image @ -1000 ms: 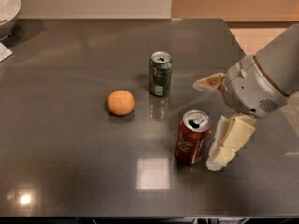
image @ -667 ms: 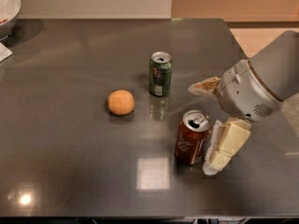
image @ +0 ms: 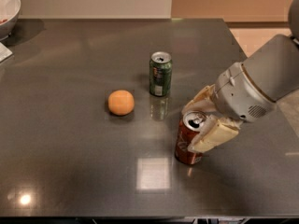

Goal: Move coke can near green can

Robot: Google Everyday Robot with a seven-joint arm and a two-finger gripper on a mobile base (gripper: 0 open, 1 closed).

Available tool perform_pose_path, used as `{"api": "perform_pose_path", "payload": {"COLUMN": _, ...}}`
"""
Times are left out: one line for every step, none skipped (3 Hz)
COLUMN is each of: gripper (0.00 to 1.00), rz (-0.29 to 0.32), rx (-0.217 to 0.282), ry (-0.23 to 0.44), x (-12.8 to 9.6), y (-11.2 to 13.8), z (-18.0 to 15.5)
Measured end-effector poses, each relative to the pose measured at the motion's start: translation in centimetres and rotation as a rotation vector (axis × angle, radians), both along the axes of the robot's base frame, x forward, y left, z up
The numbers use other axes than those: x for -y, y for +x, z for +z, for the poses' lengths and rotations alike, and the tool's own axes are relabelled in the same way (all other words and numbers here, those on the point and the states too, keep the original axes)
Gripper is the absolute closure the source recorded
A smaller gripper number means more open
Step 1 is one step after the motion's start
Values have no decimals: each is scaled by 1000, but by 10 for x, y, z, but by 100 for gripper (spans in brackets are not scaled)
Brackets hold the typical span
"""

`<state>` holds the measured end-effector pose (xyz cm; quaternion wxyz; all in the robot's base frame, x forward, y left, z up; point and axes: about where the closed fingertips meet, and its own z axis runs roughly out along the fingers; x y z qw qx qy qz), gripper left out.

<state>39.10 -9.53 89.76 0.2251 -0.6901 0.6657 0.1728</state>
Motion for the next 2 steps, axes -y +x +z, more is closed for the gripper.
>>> {"api": "perform_pose_path", "payload": {"gripper": 64, "rz": -2, "rx": 7, "ry": -11, "x": 0, "y": 4, "z": 4}}
{"api": "perform_pose_path", "payload": {"gripper": 86, "rz": -30, "rx": 7, "ry": -36, "x": 0, "y": 17, "z": 9}}
